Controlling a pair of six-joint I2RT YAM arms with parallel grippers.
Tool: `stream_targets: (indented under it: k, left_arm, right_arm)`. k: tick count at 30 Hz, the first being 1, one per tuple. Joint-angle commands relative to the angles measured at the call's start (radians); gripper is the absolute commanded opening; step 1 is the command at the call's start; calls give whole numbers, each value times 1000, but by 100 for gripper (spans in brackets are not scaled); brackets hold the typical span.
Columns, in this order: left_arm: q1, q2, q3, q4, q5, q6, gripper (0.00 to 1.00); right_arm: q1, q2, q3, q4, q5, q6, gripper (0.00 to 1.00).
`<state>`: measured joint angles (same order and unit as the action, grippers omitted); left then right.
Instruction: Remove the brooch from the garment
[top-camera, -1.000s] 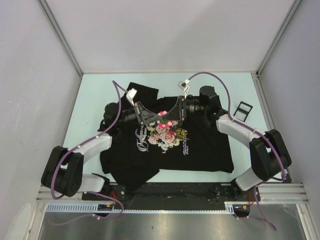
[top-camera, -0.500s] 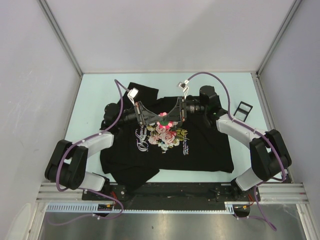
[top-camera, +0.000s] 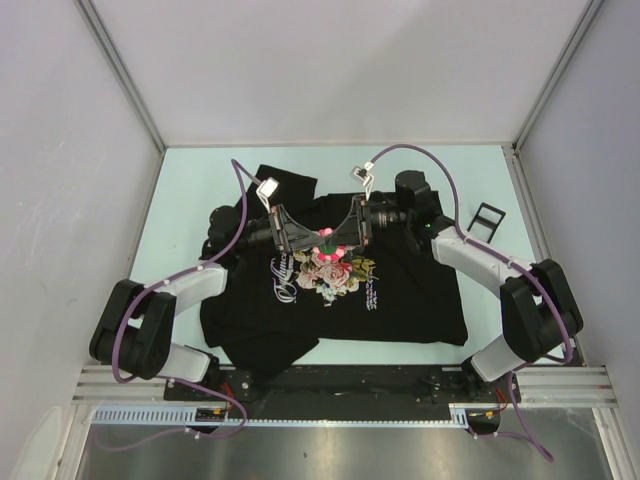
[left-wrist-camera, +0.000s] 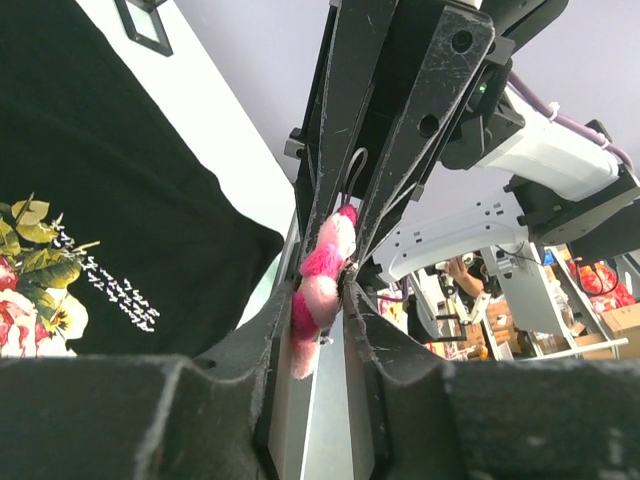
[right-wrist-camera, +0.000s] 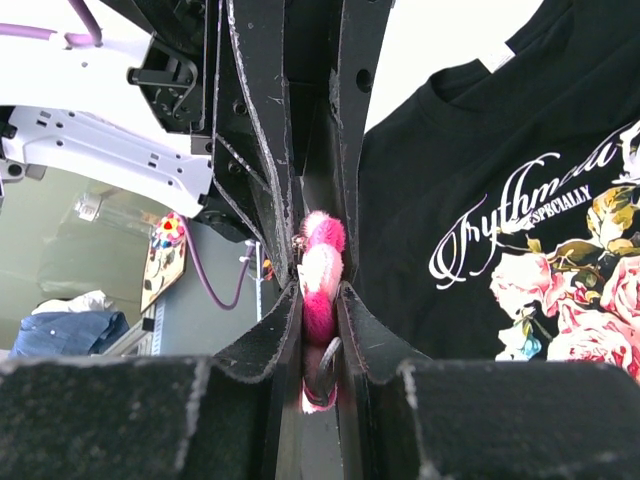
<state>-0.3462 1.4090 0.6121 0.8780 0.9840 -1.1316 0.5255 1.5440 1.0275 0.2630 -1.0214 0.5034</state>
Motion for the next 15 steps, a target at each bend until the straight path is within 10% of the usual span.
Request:
stream_targets:
  k: [1, 15]
  left_arm:
    - [-33, -38, 58, 75, -22, 10, 28]
    - [-30, -70, 41, 73, -16, 13, 39]
  right_arm:
    - [85, -18, 32, -47, 6, -54, 0]
    - [50, -61, 31, -100, 89, -52, 0]
